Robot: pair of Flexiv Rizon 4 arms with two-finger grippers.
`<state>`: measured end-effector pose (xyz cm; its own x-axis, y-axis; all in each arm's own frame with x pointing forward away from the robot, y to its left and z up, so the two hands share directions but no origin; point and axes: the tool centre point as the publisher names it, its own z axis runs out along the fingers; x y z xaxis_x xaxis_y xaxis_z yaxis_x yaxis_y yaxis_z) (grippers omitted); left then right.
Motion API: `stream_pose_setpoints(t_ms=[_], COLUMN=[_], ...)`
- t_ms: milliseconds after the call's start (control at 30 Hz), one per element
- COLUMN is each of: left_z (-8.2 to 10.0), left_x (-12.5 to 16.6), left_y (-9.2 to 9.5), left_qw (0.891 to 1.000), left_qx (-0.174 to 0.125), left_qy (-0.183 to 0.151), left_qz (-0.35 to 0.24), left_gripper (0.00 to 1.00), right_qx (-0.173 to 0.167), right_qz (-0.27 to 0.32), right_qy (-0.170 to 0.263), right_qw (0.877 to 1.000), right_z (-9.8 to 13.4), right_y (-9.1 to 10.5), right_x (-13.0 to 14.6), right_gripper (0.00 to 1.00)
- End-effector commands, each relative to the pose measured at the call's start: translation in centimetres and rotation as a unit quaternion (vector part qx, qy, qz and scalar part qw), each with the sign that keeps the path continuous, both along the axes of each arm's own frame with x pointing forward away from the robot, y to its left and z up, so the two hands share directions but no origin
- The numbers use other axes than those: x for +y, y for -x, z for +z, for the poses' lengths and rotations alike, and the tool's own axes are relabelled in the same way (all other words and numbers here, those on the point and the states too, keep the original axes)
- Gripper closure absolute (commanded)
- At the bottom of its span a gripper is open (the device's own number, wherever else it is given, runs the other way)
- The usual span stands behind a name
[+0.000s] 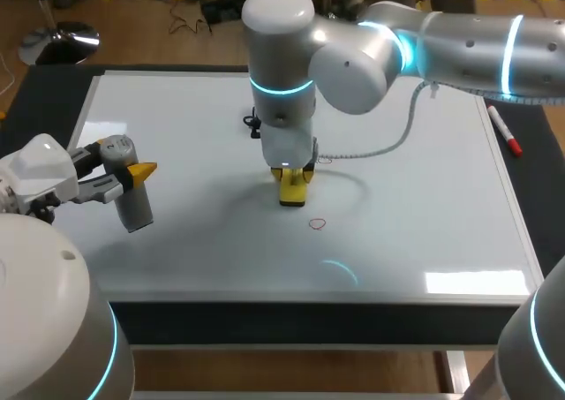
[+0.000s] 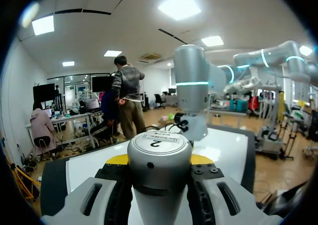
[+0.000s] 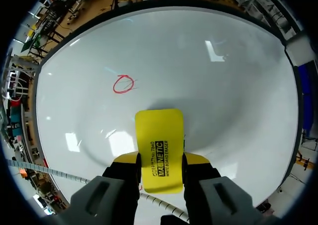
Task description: Pick up the inspection probe, press it on each red-marked spot on the whiteboard one by one, put down the probe, pick up the eraser, and wipe off all the red marks.
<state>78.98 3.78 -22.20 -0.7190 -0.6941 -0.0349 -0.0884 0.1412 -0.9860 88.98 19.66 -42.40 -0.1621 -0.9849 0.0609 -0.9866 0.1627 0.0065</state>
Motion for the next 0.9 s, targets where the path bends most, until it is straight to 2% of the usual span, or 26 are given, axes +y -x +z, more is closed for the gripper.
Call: stream_pose_setpoints(t_ms=[33, 233, 400, 567, 700, 900], left_z=[0.0, 0.0, 0.0, 0.0, 0.0, 0.0], left_x=[-0.1, -0.1, -0.1, -0.1, -0.1, -0.1], left_y=[-0.1, -0.1, -0.1, -0.1, -0.1, -0.1], left_qw=[1.000, 1.000, 1.000, 1.000, 1.000, 1.000], left_qx=[-0.001, -0.001, -0.001, -0.001, -0.001, -0.001], left_qy=[0.000, 0.000, 0.000, 0.000, 0.000, 0.000], left_qz=[0.002, 0.002, 0.002, 0.002, 0.002, 0.002], left_gripper=[1.00, 1.00, 1.00, 1.00, 1.00, 1.00], right_qx=[-0.007, 0.000, -0.001, 0.002, -0.007, -0.013], right_qz=[-0.001, -0.022, -0.054, -0.109, -0.153, -0.223], right_qy=[-0.010, -0.033, -0.041, -0.053, -0.043, -0.040], right_qw=[1.000, 0.999, 0.998, 0.993, 0.987, 0.974], right_z=[0.7, 2.7, 4.1, 4.6, 4.9, 5.2], right_y=[-0.1, -1.1, -2.5, -4.0, -4.8, -5.7], right_x=[-1.1, -2.8, -5.6, -9.7, -13.2, -18.5], right_gripper=[1.00, 1.00, 1.00, 1.00, 1.00, 1.00])
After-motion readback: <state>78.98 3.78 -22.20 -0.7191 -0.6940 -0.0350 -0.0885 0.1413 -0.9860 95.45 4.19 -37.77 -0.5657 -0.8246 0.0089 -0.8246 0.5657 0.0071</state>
